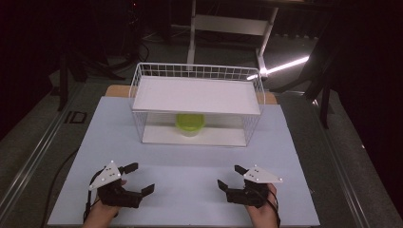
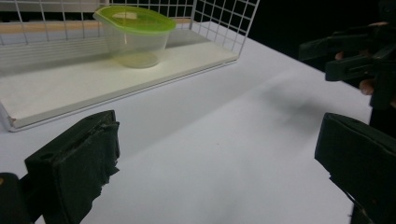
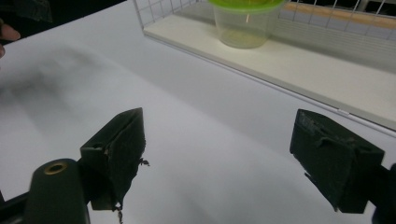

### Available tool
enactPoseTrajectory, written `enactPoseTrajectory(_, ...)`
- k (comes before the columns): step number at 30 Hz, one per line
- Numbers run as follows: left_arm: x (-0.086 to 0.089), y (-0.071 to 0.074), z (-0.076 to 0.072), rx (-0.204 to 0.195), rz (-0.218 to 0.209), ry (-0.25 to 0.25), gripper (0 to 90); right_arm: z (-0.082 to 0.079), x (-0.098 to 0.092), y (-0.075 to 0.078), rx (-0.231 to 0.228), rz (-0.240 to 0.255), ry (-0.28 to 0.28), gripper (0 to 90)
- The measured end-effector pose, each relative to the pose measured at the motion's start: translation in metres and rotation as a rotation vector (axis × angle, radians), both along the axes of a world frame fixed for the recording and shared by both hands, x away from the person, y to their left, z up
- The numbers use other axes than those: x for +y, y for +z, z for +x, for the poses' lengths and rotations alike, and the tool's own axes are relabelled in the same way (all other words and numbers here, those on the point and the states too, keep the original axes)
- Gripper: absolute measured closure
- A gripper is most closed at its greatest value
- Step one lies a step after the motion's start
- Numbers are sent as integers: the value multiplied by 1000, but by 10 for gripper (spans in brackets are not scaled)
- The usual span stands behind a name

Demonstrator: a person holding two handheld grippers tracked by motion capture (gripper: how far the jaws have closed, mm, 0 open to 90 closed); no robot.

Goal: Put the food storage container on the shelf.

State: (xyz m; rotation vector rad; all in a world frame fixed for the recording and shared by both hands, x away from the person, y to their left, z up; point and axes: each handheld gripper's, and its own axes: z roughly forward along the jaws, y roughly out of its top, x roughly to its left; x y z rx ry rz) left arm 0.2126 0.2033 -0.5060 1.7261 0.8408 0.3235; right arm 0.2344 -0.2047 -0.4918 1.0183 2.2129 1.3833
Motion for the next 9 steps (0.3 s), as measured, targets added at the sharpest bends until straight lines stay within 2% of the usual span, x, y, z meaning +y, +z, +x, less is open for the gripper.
enactPoseTrajectory(4, -3, -1, 0, 0, 3, -15, 9, 1, 2, -2, -21, -22, 8, 178)
enactPoseTrajectory(9, -4, -1, -2, -10, 11, -22, 9, 2, 5, -4, -21, -27, 19, 178)
